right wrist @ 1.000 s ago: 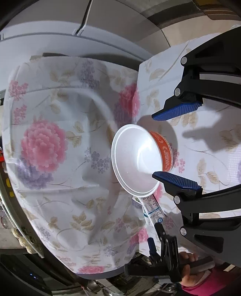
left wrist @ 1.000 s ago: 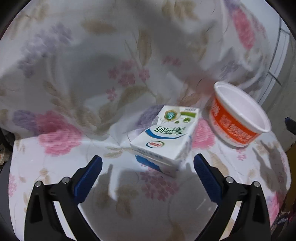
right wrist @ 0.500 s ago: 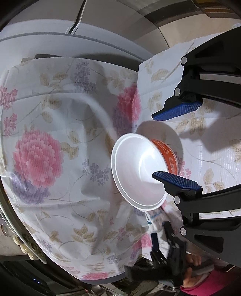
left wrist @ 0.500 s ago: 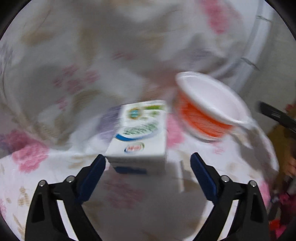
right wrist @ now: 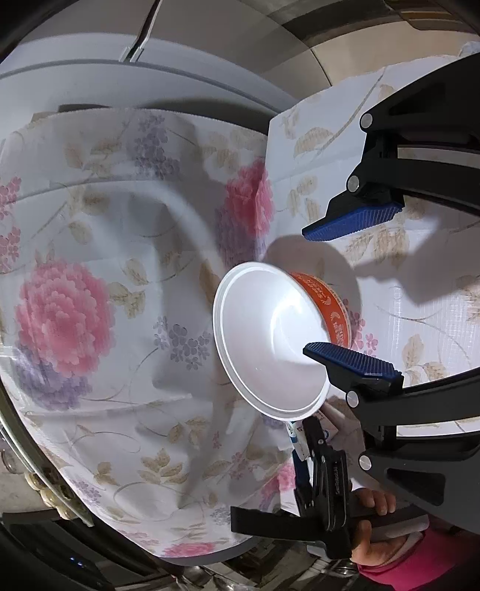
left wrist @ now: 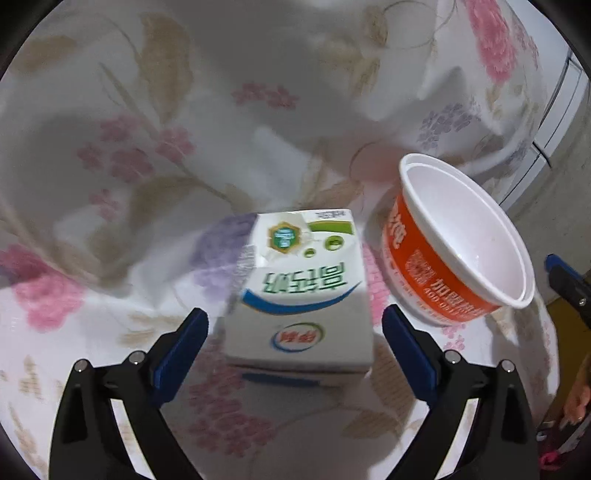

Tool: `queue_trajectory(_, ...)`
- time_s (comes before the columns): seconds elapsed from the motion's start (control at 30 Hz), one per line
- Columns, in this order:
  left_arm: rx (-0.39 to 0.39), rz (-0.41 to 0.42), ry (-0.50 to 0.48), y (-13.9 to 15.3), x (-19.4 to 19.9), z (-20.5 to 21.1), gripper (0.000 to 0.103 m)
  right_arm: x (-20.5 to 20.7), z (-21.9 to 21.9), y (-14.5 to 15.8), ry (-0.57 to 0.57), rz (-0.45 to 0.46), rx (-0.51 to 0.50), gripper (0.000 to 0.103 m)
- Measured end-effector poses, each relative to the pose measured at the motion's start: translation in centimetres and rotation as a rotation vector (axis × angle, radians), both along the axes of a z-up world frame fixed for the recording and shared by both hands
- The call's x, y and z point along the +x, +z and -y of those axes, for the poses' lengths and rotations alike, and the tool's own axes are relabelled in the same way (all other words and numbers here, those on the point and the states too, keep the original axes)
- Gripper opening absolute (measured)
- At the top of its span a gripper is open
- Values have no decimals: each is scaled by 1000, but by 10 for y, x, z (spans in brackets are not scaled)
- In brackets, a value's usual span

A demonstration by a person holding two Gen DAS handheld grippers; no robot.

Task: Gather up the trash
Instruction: 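Grasp the white milk carton with the left tool while the right tool grasps the orange paper bowl rim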

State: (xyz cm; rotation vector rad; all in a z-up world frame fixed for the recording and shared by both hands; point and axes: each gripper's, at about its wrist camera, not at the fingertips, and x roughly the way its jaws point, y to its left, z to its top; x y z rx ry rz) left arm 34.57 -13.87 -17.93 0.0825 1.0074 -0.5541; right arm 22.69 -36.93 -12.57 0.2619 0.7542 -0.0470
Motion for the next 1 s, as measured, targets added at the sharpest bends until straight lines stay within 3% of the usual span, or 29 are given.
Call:
queue_trajectory(0.07,17,1,-6,-1,-2,3,73,9,4,-4,-4,-12,18,58)
queue_trajectory(0.17,34,67,7,8,-15,4,72,24,13,-11,-43,-44,52,53)
queue_trajectory(0.3,33,155,49,23,-36,-5,71,40,23,-21,-97,-80,126,28)
queue_trajectory(0.33,33,172,55,28,-39,-8,71,42,25,-24,-104,-89,147,16)
queue_trajectory(0.43,14,214,71,40,-62,-15,71,39,26,-22,-114,-74,186,6)
queue_trajectory(0.67,-32,291,117,61,-108,-36,71,-4,11,15,-104,28,118,5)
queue_trajectory(1.0,-60,299,124,74,-181,-30,72,-91,13,33,-137,7,100,5)
